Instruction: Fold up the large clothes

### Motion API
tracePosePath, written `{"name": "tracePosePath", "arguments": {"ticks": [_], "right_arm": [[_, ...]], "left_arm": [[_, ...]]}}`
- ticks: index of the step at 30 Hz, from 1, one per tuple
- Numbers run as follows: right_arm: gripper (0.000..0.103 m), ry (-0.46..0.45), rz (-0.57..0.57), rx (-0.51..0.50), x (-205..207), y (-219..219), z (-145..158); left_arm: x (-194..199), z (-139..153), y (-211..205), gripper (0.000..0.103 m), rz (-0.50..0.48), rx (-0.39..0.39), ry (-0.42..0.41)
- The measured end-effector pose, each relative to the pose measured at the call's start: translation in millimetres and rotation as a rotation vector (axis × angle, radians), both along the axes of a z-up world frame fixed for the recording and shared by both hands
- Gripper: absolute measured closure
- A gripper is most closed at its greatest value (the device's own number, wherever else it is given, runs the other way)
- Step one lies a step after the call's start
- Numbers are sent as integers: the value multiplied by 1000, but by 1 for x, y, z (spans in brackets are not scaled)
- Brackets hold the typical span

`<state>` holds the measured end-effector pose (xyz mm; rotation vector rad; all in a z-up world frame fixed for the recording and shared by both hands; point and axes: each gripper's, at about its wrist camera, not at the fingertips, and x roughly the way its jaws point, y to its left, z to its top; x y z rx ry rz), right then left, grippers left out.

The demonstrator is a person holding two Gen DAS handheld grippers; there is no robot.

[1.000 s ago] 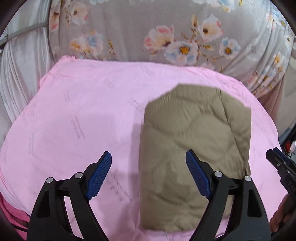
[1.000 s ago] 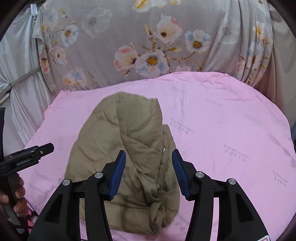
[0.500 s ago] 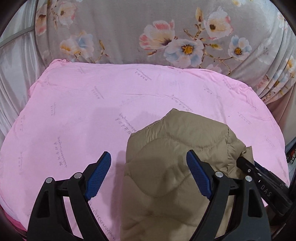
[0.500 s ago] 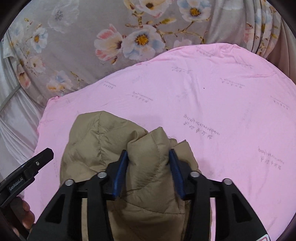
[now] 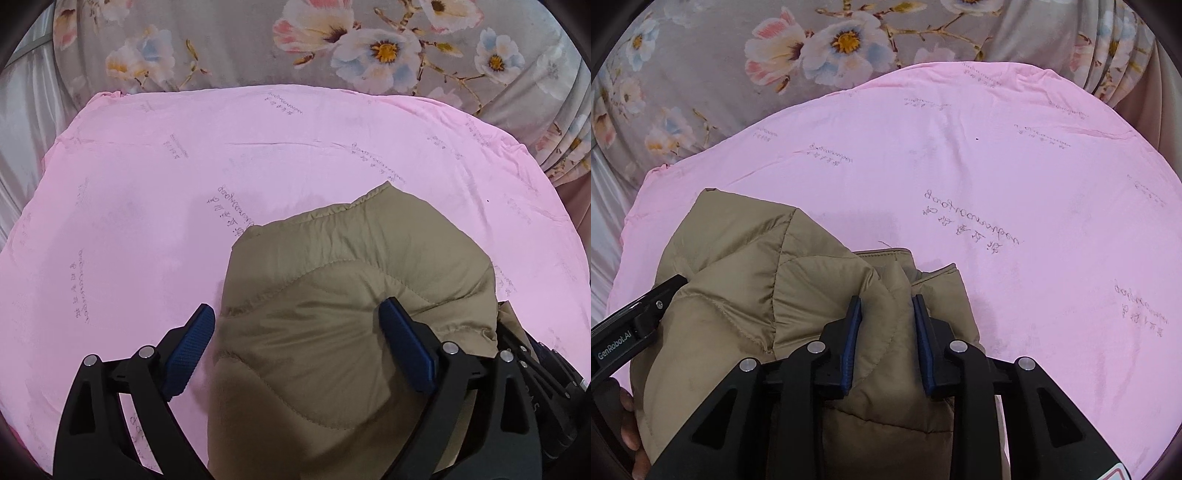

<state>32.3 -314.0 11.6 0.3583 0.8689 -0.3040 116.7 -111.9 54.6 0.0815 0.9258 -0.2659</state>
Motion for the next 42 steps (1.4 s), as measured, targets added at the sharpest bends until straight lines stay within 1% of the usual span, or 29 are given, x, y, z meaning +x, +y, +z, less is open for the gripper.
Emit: {"name": "tracePosePath", "arguments": {"ticks": [12,24,34,39,42], "right_arm": [[71,-9,4,-18,5,4,-12],[70,-23,-4,-30,7,5,-17],[70,-38,-13,-44,7,6,-19],[70,-50,-21,-42,4,6,-18],[71,-85,-30,-46,-8,4,-11]], "left_arm": [[5,-19,-6,9,17,10,-18],[2,-27,-12,7,46,32,-77],[-2,-27,-18,7,66,72,-129],[-4,-24,-19,7,70,80,-137],[-8,-18,-11,7,68,65,-116]]}}
